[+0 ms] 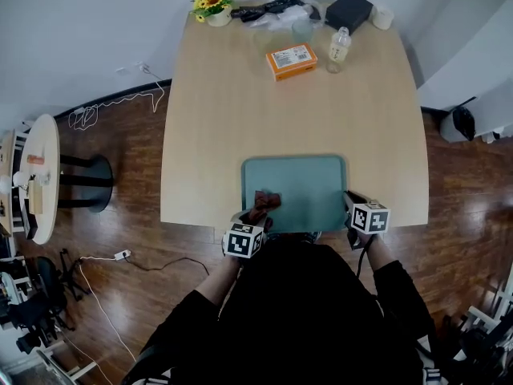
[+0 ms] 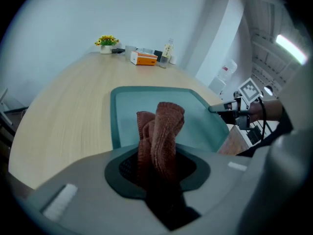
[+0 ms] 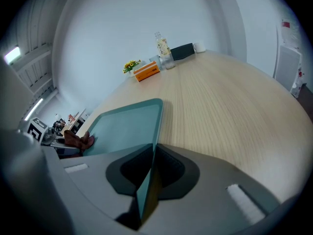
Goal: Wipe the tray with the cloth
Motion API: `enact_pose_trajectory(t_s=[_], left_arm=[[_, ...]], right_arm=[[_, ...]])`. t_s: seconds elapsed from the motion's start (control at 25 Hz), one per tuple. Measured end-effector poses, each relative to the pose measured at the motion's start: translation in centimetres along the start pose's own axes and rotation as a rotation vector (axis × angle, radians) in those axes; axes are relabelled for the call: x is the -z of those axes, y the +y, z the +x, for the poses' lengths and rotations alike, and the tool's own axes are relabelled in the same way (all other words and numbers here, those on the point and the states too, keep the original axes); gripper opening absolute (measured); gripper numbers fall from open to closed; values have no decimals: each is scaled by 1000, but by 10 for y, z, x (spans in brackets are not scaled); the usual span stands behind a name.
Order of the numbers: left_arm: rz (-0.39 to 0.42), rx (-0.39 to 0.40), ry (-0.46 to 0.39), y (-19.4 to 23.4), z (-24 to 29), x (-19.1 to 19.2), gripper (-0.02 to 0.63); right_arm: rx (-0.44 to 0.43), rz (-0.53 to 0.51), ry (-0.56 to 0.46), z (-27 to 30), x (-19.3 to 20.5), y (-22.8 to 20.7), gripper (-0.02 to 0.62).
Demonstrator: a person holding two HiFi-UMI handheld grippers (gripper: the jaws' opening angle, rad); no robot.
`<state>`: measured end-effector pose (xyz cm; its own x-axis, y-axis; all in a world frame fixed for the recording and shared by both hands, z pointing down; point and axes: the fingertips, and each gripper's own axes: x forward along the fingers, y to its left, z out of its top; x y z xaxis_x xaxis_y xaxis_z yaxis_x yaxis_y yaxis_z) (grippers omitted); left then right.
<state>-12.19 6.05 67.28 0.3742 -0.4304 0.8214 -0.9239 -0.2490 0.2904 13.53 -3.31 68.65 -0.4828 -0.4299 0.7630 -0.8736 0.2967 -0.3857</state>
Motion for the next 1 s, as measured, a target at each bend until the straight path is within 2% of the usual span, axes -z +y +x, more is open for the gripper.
enact_pose_trajectory(t_s=[0.16, 0.28, 0.44, 0.56, 0.72, 0.88, 1.0], left_arm=[[-20, -32, -14, 19, 4, -10, 92], [-5, -97, -61, 55, 15, -56, 92], [9, -129, -76, 91, 34, -119, 92], [-2, -142, -78, 101, 39, -140, 92], [0, -119, -55, 87, 31, -112, 92], [12, -67, -9, 48, 8, -43, 92], [0, -76, -10, 30, -12, 0, 92]], right_arm=[[8, -5, 4, -1, 1, 2, 26], [10, -11, 7, -1, -1, 2, 28], [12, -8, 3, -1, -3, 1, 28], [14, -5, 0, 1, -2, 1, 28], [8, -2, -4, 1, -2, 1, 28], [14, -2, -5, -1, -2, 1, 26], [17, -5, -6, 0, -3, 0, 26]])
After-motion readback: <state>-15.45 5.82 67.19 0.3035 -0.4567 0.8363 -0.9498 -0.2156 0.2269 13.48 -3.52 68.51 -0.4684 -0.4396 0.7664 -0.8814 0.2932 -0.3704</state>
